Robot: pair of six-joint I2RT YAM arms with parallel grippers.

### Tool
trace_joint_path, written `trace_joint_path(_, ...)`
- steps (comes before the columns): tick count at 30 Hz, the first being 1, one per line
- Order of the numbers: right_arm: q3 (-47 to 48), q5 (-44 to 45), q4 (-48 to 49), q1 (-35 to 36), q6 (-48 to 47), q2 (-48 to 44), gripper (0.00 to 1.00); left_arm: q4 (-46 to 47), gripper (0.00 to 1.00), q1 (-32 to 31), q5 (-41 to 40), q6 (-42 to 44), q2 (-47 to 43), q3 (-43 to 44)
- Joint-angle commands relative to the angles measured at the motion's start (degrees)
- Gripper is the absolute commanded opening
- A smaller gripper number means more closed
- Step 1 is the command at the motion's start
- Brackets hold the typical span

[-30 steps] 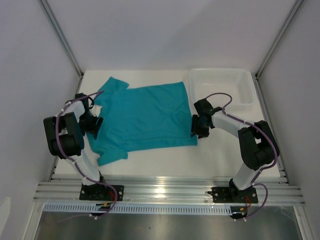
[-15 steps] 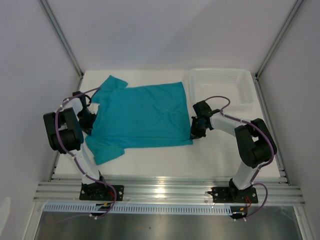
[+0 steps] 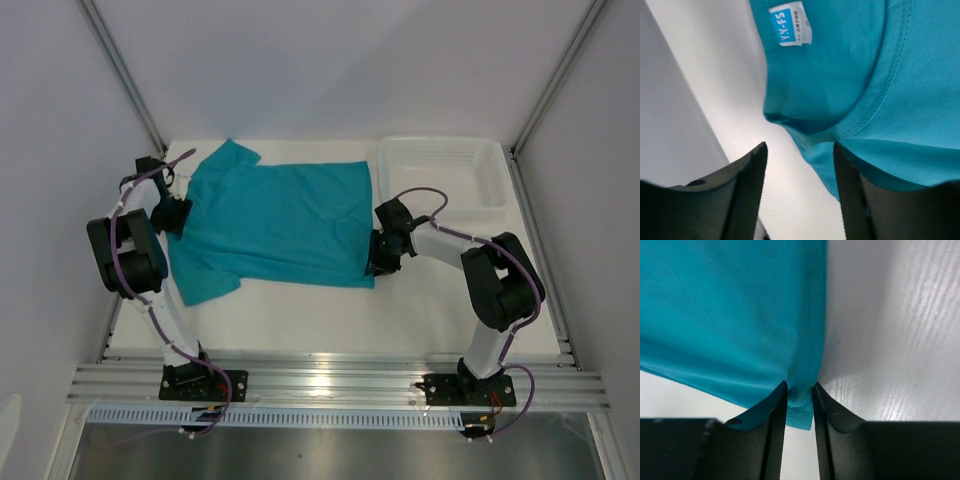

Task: Roll the t-shirts
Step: Flatten the tshirt

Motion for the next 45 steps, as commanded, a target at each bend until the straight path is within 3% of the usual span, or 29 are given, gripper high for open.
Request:
trace_joint_path(1,1.57,1.35,-0.76,0.75,-1.45,-0.38,0.34,-0.35,0.65,0.41,-1.82,1.5,-5.28,0.85)
trace_joint_path(4,1.31,3.1,-1.55,0.84,-2.41,-3.1,0.42,-1.58,0.71,0.24,-0.77,3.7,-15.72,-2.66)
trace_joint_path(7,1.04,4.33,-2.08,0.75,-4.07,-5.13,0.45,-3.07,0.7,-0.37,1.42,9.39,-27.58,-9.93)
trace_joint_path(8,0.78,4.42,-2.34,0.84,-4.52,-5.4,0.46,-4.38,0.68,-1.16,1.43,14.98,-30.68,-12.14)
trace_joint_path(9,0.6,4.42,-2.52,0.93,-4.61,-5.66,0.45,-4.66,0.67,-3.17,0.91,18.09,-33.76,-21.04)
trace_joint_path(12,-1.24,4.51,-2.26,1.37,-5.14,-7.24,0.44,-3.61,0.63,-7.05,-1.56,31.79,-46.68,-31.38)
trace_joint_path(13,-1.77,4.42,-2.34,1.46,-4.96,-7.77,0.43,-3.43,0.63,-9.32,-1.21,35.57,-49.84,-41.33)
trace_joint_path(14,-2.21,4.34,-2.52,1.37,-4.87,-8.73,0.43,-3.17,0.64,-10.39,-1.03,41.96,-55.62,-44.21)
trace_joint_path(17,-3.35,4.16,-2.78,1.28,-4.52,-9.79,0.43,-0.1,0.67,-12.51,-1.38,49.81,-60.41,-55.29)
trace_joint_path(22,-5.46,2.76,-1.29,1.28,-3.12,-9.18,0.42,7.98,0.67,-12.51,-1.2,52.04,-57.01,-59.36)
trace_joint_path(28,-6.43,1.87,-0.5,1.9,-1.36,-8.83,0.41,8.27,0.66,-12.51,-1.39,50.11,-47.34,-53.21)
trace_joint_path(33,-6.34,2.4,-0.76,2.25,-1.36,-9.35,0.42,12.29,0.65,-12.42,-2.26,52.57,-47.15,-58.81)
trace_joint_path(45,-3.26,1.96,-2.26,2.95,-1.1,-7.95,0.47,22.5,0.48,-12.25,-6.31,47.74,-42.49,-57.87)
